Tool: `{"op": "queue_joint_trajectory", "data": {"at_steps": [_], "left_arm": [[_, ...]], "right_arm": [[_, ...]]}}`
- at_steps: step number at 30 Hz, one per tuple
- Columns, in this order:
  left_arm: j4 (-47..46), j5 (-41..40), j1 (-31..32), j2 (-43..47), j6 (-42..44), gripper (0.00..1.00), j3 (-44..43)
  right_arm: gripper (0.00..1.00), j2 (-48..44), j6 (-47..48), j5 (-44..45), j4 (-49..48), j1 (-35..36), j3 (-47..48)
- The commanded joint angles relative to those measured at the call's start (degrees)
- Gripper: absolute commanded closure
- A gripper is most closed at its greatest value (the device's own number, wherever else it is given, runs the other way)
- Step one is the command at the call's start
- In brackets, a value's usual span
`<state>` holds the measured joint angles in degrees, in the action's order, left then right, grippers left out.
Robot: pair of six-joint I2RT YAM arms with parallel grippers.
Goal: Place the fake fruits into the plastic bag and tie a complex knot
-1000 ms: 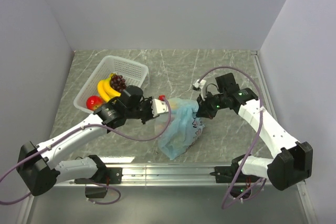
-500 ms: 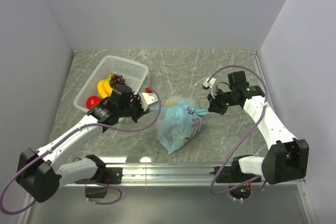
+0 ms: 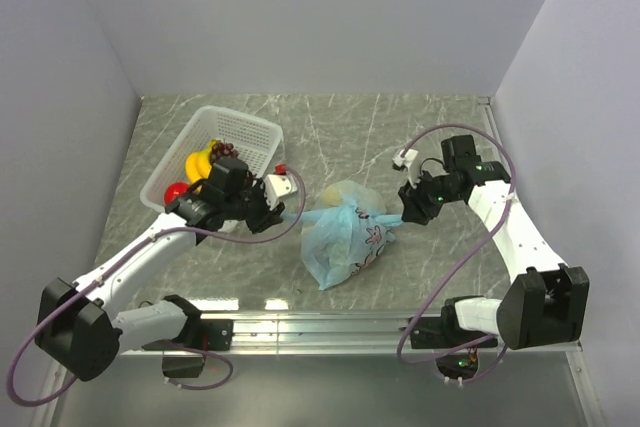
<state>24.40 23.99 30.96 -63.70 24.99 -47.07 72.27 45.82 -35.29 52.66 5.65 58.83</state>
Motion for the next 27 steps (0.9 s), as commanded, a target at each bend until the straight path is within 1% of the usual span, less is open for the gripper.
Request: {"op": "queue_joint_trajectory", "data": {"at_steps": [1,2,3,4,5,6,7,8,9,12,16,19,20,21,23,25,26,27], "left_arm": [[3.90,4.83,-0.73,-1.07,1.55,0.58,-5.31],[3.98,5.36,-0.81,-0.90,1.64,0.53,-5.75],[4.16,5.80,-0.73,-0.64,2.16,0.45,-6.36],[3.99,6.33,-0.81,-0.20,1.99,0.42,-6.37],[3.90,6.77,-0.81,-0.11,1.99,0.40,-6.46],[4.68,7.30,-0.73,0.07,3.03,0.35,-6.98],[5.12,7.74,-0.73,0.16,3.65,0.11,-7.16],[5.30,8.35,-0.81,0.24,5.14,0.10,-7.16],[5.30,8.27,-0.81,0.42,5.67,0.01,-7.07],[5.66,7.92,-0.73,0.25,8.22,0.01,-7.25],[3.81,6.86,-0.64,-0.98,11.82,0.01,-6.37],[3.46,7.13,-0.11,-3.43,15.42,0.01,-6.98],[3.81,6.69,0.41,-4.40,17.00,0.01,-7.51],[3.64,4.34,1.98,-5.63,16.84,0.01,-8.29],[3.29,2.56,3.40,-9.50,18.07,0.01,-9.09],[1.01,0.37,4.72,-11.87,18.25,0.05,-8.66],[-0.13,-0.08,4.98,-12.23,18.42,0.10,-8.39],[-2.93,-0.52,5.60,-12.76,18.42,0.20,-7.96]], "right_arm": [[0.43,0.33,-1.17,1.80,1.39,1.82,2.87],[0.37,0.15,-0.57,2.15,1.39,2.26,2.78],[0.36,0.24,-0.12,2.50,1.48,3.48,2.78],[0.36,0.24,-0.21,3.29,1.39,4.10,2.70],[0.33,0.59,0.40,3.56,1.65,4.89,2.61],[0.33,0.77,0.32,3.99,1.74,5.59,2.26],[0.33,0.94,0.06,5.22,1.22,6.82,1.91],[0.33,1.38,-0.21,5.75,-0.18,7.35,1.47],[0.33,1.47,-0.64,6.54,-1.06,7.79,0.77],[0.32,2.61,-1.88,8.56,-4.58,9.29,0.41],[0.32,5.68,-1.35,10.15,-6.61,10.78,0.59],[0.36,8.23,-0.30,10.77,-7.05,11.57,0.76],[0.39,9.46,-0.03,10.94,-6.96,11.66,0.94],[0.41,9.90,0.05,11.03,-6.87,11.84,1.29],[0.46,10.69,0.32,11.03,-6.79,11.75,1.64],[0.50,10.79,0.32,11.03,-6.87,11.75,1.73],[0.55,10.96,0.58,11.12,-6.70,11.84,1.82],[0.56,10.96,0.50,11.21,-6.61,11.93,1.73]]}}
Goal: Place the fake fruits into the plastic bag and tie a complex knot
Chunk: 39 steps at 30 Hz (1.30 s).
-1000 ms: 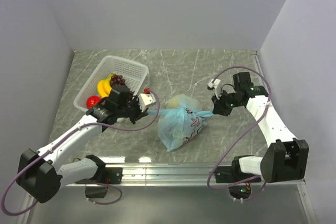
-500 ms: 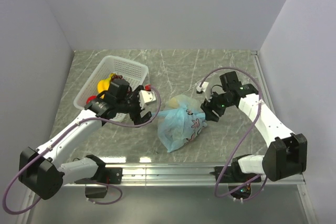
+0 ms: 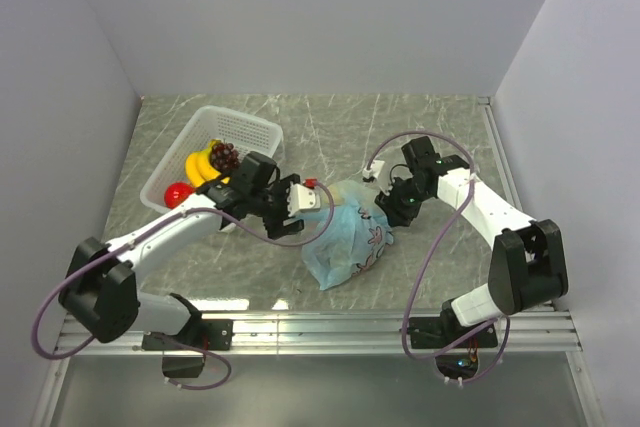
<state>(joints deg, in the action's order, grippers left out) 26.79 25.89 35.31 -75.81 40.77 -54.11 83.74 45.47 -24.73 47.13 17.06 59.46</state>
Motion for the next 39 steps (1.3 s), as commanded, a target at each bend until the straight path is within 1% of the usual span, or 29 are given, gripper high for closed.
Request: {"op": "queue_joint_trajectory", "data": {"at_steps": [1,2,3,4,5,6,8,10,11,13,14,15,16,17,18,20,23,27,29,33,34,36,39], "left_arm": [[-6.04,-2.60,1.51,-1.52,2.73,0.25,-1.00],[-6.48,-2.60,1.69,-1.97,2.47,0.30,-1.17],[-7.18,-2.42,1.78,-2.49,2.12,0.39,-1.79],[-7.10,-2.25,1.78,-3.46,1.86,0.42,-2.14],[-6.75,-1.72,1.87,-3.73,1.77,0.44,-2.49],[-6.83,-1.55,1.87,-3.99,1.50,0.45,-2.76],[-7.18,-1.28,1.78,-3.91,1.06,0.46,-2.50],[-7.71,-1.10,1.78,-3.47,0.97,0.47,-1.88],[-7.80,-0.93,1.78,-3.47,0.89,0.48,-1.53],[-8.15,-0.66,1.78,-3.47,0.62,0.54,-1.53],[-7.98,-0.58,1.87,-3.64,0.27,0.60,-1.79],[-7.63,-0.75,1.78,-4.16,0.27,0.77,-2.14],[-7.45,-1.27,1.78,-5.04,-0.08,0.89,-2.40],[-6.58,-1.72,1.87,-5.66,-1.21,1.00,-3.36],[-5.87,-1.98,1.78,-6.27,-1.75,1.00,-3.90],[-3.07,-2.42,1.17,-7.07,-2.71,1.00,-4.95],[-1.31,-3.91,-1.20,-5.23,-4.21,1.00,-4.26],[1.68,-5.23,-7.34,0.82,-5.00,1.00,-1.62],[2.92,-6.11,-8.76,3.03,-3.69,1.00,0.13],[4.85,-6.90,-13.24,7.60,-2.10,1.00,1.99],[5.46,-6.82,-14.03,7.96,-1.41,1.00,2.42],[5.91,-6.47,-15.70,8.92,-0.52,1.00,3.65],[5.38,-6.29,-16.41,9.02,-0.26,1.00,6.38]], "right_arm": [[0.58,-0.43,1.02,0.65,-0.91,0.43,1.09],[0.57,-0.34,1.63,0.56,0.05,0.52,1.01],[0.53,-0.25,2.59,-0.13,1.28,0.61,1.09],[0.47,-0.34,3.56,-1.53,2.34,0.61,1.09],[0.38,-1.03,4.18,-1.98,3.30,0.43,0.83],[0.35,-1.56,4.88,-2.34,3.58,0.52,-0.04],[0.32,-3.14,5.15,-1.99,2.10,0.52,-1.27],[0.32,-2.89,4.80,-1.03,0.77,0.78,-2.16],[0.34,-2.45,4.54,-0.41,-0.45,0.87,-2.07],[0.40,-1.40,4.10,0.47,-1.69,0.78,-1.37],[0.54,-0.26,3.57,0.73,-2.74,0.78,-0.93],[0.66,0.27,3.13,1.43,-3.27,0.78,-0.23],[0.83,1.06,3.13,1.70,-3.36,0.70,0.21],[0.91,0.98,2.87,2.23,-3.54,0.69,0.48],[1.00,0.81,2.61,3.28,-3.80,0.61,0.57],[1.00,-0.86,2.60,4.95,-3.54,0.35,-0.13],[1.00,-4.37,3.83,8.20,-2.84,-2.55,-1.88],[1.00,-7.28,5.94,10.49,-1.26,-9.57,-2.68],[1.00,-7.98,7.17,11.45,-0.82,-13.62,-2.68],[1.00,-9.39,9.45,13.92,-3.01,-19.60,-4.61],[1.00,-9.39,10.76,14.18,-3.36,-22.48,-4.88],[1.00,-8.87,11.91,14.97,-3.98,-25.13,-5.32],[1.00,-7.20,13.67,15.59,-4.59,-29.01,-6.37]]}}
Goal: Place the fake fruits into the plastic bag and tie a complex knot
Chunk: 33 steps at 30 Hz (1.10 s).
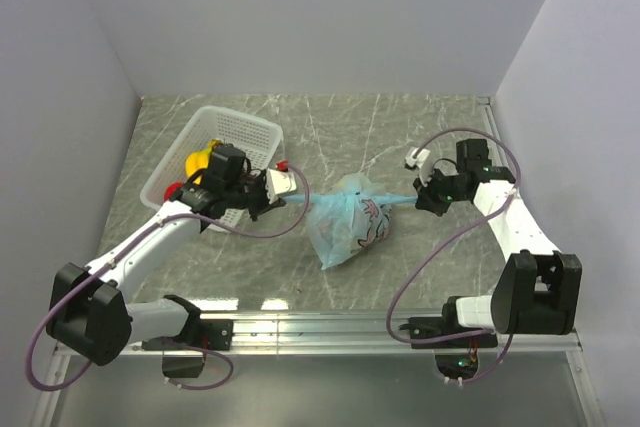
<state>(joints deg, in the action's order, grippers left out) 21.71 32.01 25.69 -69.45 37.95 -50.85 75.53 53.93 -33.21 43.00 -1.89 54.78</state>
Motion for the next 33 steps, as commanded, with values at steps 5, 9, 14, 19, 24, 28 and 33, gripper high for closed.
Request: {"op": "queue_joint_trajectory", "data": {"at_steps": [5,9,14,19,24,28,33], "left_arm": [[9.40,-12.15,-6.80,-0.15,3.09,1.00,4.45],[10.71,-12.06,-6.88,-2.61,3.97,1.00,3.30],[8.78,-10.22,-6.80,-4.98,2.92,1.00,-7.11],[10.11,-8.90,-6.80,-10.79,2.29,1.00,-14.02],[6.41,-8.90,-6.71,-10.61,2.48,1.00,-8.04],[4.66,-8.54,-6.53,-12.63,-0.33,1.00,-6.63],[5.44,-5.91,-6.09,-13.44,-4.28,0.60,-9.96]], "right_arm": [[1.00,1.91,5.75,24.34,-1.70,-11.47,-4.95],[1.00,1.20,5.13,23.28,-0.56,-11.38,-5.83],[1.00,2.08,-0.05,16.17,7.52,-9.54,7.14],[1.00,4.18,0.73,15.72,9.20,-9.53,13.24],[1.00,3.84,2.49,15.82,7.10,-9.45,7.89],[1.00,7.17,0.92,13.79,7.01,-7.26,4.55],[0.82,11.13,-4.26,9.84,8.58,-5.06,7.61]]}}
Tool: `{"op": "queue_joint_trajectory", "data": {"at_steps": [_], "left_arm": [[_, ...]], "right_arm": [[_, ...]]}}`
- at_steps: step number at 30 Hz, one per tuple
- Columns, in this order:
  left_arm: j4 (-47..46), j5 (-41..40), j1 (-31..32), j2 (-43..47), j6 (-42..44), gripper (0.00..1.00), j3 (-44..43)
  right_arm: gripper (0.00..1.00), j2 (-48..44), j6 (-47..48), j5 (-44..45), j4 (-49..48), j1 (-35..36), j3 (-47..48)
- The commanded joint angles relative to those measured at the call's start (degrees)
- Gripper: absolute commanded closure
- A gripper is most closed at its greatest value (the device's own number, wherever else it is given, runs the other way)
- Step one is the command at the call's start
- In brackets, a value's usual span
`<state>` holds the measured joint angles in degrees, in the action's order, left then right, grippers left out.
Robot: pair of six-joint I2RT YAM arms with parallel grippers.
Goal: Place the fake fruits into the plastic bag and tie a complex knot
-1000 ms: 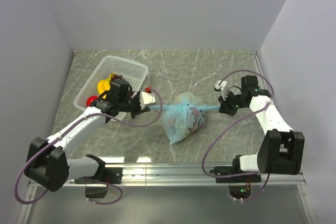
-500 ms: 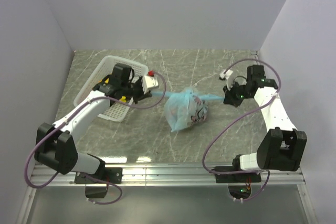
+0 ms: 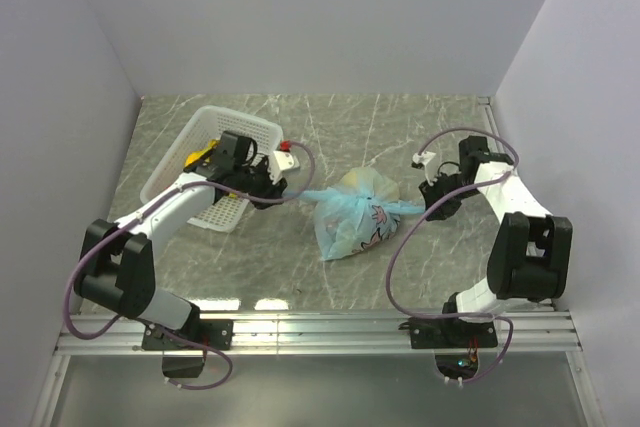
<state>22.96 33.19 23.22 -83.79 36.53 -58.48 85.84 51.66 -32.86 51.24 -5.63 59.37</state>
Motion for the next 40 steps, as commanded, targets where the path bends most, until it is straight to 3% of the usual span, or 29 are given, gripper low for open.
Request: {"op": "queue_joint_trajectory", "data": {"at_steps": [1,2,3,4,5,6,11,12,13,16,18,21,26,31,40], "left_arm": [[4.11,-6.83,-3.62,1.43,-5.40,0.50,-3.21],[4.11,-5.69,-3.62,2.04,-6.55,0.32,-3.66],[4.02,-5.42,-3.71,3.70,-7.69,0.26,-4.01],[4.02,-5.07,-3.62,4.59,-10.40,0.20,-5.06],[4.02,-4.72,-3.62,6.43,-12.00,0.05,-5.76],[3.93,-5.15,-3.62,7.31,-13.49,0.01,-6.47],[7.79,-11.63,-4.94,10.75,-26.49,0.01,-15.42],[8.67,-14.18,-5.03,10.58,-29.39,0.01,-17.00],[10.07,-16.82,-5.03,10.23,-35.24,0.00,-20.85],[18.94,-23.95,-5.12,7.68,-40.13,0.01,-28.24],[22.38,-23.79,-6.34,8.81,-41.36,0.01,-29.15],[21.43,-23.43,-9.50,15.48,-41.20,0.01,-22.77],[22.65,-25.81,-11.97,24.26,-40.93,0.01,-14.48],[22.39,-26.24,-15.13,30.69,-41.28,0.01,-5.60],[22.30,-25.81,-16.98,35.36,-39.70,0.01,-1.55]], "right_arm": [[0.70,0.56,-2.52,7.48,1.13,-1.40,4.94],[0.60,0.29,-3.31,6.68,2.27,-1.32,6.01],[0.47,-0.67,-4.36,5.63,3.06,-1.32,7.06],[0.41,-1.20,-4.90,3.96,5.16,-1.14,9.68],[0.35,-1.73,-5.68,2.99,6.05,-1.23,11.19],[0.26,-2.69,-7.52,2.37,6.84,-1.23,12.77],[0.19,-6.64,-16.39,-1.32,8.00,-1.67,21.83],[0.17,-8.65,-21.11,-1.41,7.12,-1.58,22.36],[0.08,-9.72,-24.03,-1.33,3.98,-1.67,22.45],[0.00,-13.42,-37.92,0.25,-1.83,-1.67,21.31],[0.00,-13.51,-43.47,-2.54,-2.46,-2.54,20.52],[0.00,-14.82,-46.02,-7.20,-3.25,-3.95,16.40],[0.00,-24.55,-43.94,-6.34,-7.82,-2.46,6.56],[0.00,-33.01,-38.13,8.32,-7.82,11.31,-2.32],[0.00,-37.33,-34.61,8.87,-4.75,12.31,-5.76]]}}
